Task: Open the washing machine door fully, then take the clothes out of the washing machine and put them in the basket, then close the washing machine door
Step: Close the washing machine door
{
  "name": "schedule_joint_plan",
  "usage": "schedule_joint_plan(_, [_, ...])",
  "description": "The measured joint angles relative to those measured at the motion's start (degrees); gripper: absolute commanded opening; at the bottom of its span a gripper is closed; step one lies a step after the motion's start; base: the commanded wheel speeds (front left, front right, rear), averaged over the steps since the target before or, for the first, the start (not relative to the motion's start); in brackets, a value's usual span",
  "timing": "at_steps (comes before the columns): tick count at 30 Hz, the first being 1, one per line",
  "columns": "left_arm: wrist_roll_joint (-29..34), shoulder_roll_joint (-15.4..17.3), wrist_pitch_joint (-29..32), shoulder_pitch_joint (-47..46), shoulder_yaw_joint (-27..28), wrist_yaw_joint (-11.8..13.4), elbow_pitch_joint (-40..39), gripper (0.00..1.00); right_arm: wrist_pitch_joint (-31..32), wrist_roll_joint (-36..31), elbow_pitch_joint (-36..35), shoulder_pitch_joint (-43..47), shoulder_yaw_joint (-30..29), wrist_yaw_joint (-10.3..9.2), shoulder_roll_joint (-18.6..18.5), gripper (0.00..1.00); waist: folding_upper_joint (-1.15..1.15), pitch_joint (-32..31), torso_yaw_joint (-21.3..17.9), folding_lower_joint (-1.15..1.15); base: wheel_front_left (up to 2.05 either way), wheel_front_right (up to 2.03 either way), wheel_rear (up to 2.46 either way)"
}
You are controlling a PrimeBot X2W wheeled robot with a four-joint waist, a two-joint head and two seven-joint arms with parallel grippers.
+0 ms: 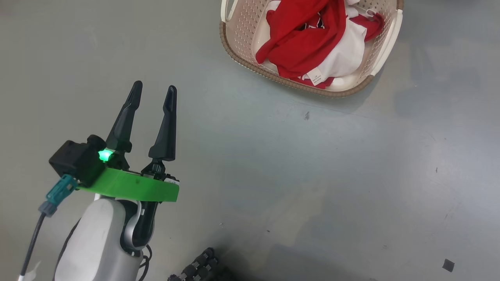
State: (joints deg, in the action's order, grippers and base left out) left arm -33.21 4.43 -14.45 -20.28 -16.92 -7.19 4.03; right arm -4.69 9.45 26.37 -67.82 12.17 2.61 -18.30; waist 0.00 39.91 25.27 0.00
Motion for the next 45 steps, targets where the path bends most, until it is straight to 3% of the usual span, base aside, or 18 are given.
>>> schedule_joint_plan(16, [-0.04, -0.31, 0.0, -0.97, 0.15, 0.0, 1.86, 1.0, -4.53, 0.05, 5.35, 0.64, -0.11, -0.68, 0.65, 0.0, 0.0, -1.48, 0.08, 0.0, 0.0, 0.0, 0.0])
schedule_joint_plan(22, [0.65, -0.23, 0.0, -1.19, 1.24, 0.0, 2.83, 1.0, -7.11, 0.21, 8.64, 7.73, 0.6, -0.13, 0.78, 0.0, 0.0, -4.28, -0.46, 0.0, 0.0, 0.0, 0.0])
schedule_joint_plan(30, [2.66, 1.12, 0.0, -1.1, 2.78, 0.0, 4.0, 1.0, -8.82, 1.63, 9.99, 16.65, 1.74, 0.86, 3.89, 0.0, 0.0, -9.55, -2.13, 0.0, 0.0, 0.0, 0.0])
schedule_joint_plan(45, [4.57, 3.5, 0.0, 5.42, 4.71, 0.0, 7.43, 1.0, -9.5, 5.23, 8.78, 30.39, 1.63, 1.36, 9.73, 0.0, 0.0, -20.57, -8.45, -0.01, 0.0, 0.0, 0.0])
